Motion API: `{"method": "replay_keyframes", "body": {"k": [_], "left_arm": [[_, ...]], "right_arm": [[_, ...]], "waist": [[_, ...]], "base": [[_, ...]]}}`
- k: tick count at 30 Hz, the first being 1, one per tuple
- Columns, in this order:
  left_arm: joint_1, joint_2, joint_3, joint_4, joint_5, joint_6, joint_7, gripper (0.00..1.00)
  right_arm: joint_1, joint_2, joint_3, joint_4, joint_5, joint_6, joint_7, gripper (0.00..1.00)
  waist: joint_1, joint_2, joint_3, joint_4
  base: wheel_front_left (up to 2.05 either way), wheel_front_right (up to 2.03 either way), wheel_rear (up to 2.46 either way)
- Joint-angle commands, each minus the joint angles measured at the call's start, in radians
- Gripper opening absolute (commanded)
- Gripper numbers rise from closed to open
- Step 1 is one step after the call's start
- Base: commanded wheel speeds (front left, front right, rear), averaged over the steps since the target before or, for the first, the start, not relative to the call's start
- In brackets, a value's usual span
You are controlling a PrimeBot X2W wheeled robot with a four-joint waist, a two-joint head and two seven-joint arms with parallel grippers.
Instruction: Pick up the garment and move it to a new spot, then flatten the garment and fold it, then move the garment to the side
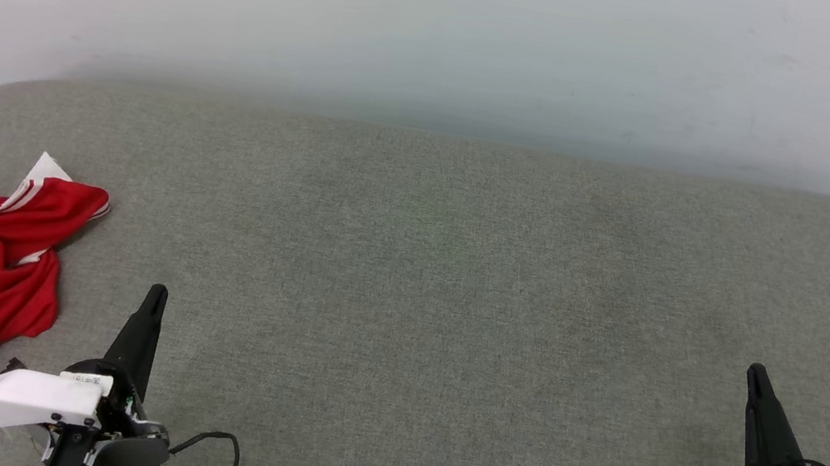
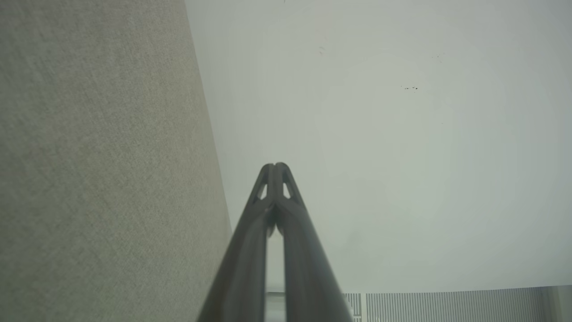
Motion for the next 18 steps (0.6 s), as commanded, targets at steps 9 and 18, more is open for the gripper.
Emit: {"method": "replay_keyframes", "body": {"k": [9,18], "left_arm": [[-0.005,-0.002,0.001,0.0,0.002,-0.003,0.001,0.0],[-0.005,-0.002,0.001,0.0,0.002,-0.003,0.001,0.0]], "right_arm": [[-0.011,0.005,0.0,0.001,-0.004,0.0,0.002,0.0],[-0.011,0.005,0.001,0.001,-0.004,0.0,0.002,0.0]], "waist": [[0.0,-0.0001,0.0,0.0],[0.0,-0.0001,0.0,0.0]], "base": [[0.0,0.0,0.0],[0.0,0.0,0.0]]}}
